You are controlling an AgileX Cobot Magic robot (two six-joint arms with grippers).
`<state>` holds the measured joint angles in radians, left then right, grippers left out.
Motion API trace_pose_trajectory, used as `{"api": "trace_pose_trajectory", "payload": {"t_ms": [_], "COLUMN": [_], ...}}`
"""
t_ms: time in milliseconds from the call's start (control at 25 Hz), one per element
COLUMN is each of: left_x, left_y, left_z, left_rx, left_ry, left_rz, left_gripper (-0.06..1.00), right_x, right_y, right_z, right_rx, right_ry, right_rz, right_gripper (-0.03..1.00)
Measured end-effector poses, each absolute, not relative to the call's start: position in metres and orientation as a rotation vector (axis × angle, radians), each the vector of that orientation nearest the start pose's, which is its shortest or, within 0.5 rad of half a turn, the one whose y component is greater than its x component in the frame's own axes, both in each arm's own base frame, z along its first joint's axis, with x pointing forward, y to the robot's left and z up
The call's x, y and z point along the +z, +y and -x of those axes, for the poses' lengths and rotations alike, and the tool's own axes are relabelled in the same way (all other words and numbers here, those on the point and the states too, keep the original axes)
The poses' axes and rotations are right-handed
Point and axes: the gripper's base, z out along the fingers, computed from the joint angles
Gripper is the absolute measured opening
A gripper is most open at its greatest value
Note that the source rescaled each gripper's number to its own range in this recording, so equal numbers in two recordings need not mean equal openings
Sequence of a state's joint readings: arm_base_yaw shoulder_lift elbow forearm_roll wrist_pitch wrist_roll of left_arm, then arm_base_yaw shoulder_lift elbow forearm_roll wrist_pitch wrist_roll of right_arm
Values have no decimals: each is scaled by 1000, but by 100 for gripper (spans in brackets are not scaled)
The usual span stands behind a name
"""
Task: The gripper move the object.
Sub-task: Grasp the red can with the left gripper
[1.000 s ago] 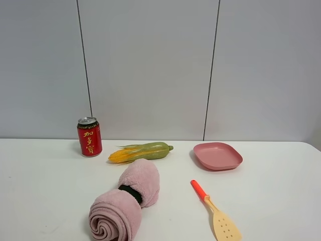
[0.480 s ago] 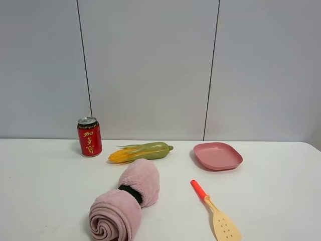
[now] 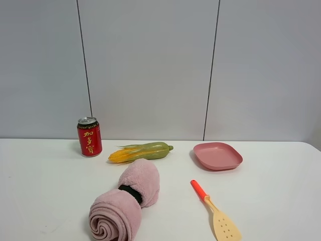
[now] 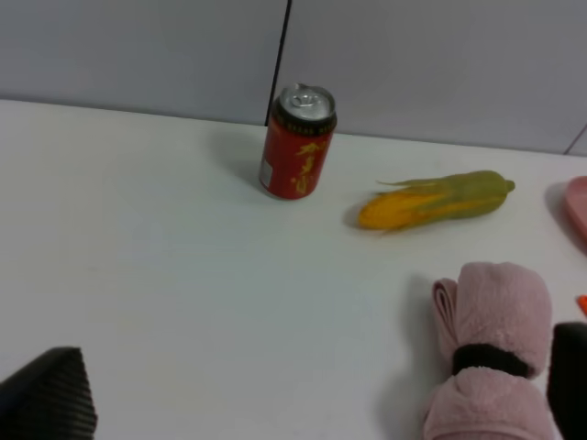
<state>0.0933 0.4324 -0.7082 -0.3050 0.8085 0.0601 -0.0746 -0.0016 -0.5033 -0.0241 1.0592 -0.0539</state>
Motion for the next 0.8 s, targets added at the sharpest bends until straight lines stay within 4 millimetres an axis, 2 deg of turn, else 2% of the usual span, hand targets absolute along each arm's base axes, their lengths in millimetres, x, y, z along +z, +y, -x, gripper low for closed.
{"api": "trace_pose_trajectory", "payload": {"t_ms": [200, 480, 600, 800], "left_x": [344, 341, 337, 324], "left_y": [-12, -2, 0, -12], "left_z": [-105, -147, -167, -205], "left_rx": [-306, -230, -176, -111], "left_ry": [2044, 1994, 1974, 1941], "left_rz": [143, 153, 107, -41], "left_gripper": [100, 100, 100, 100], "right_x": [278, 278, 278, 278], "right_y": [-2, -2, -2, -2], "right_z": [6, 6, 6, 6], "right_rx": [-109, -109, -109, -111], "right_ry": [2039, 2039, 2039, 2039], "right_rz": [-22, -22, -22, -22], "right_gripper": [100, 100, 100, 100]}}
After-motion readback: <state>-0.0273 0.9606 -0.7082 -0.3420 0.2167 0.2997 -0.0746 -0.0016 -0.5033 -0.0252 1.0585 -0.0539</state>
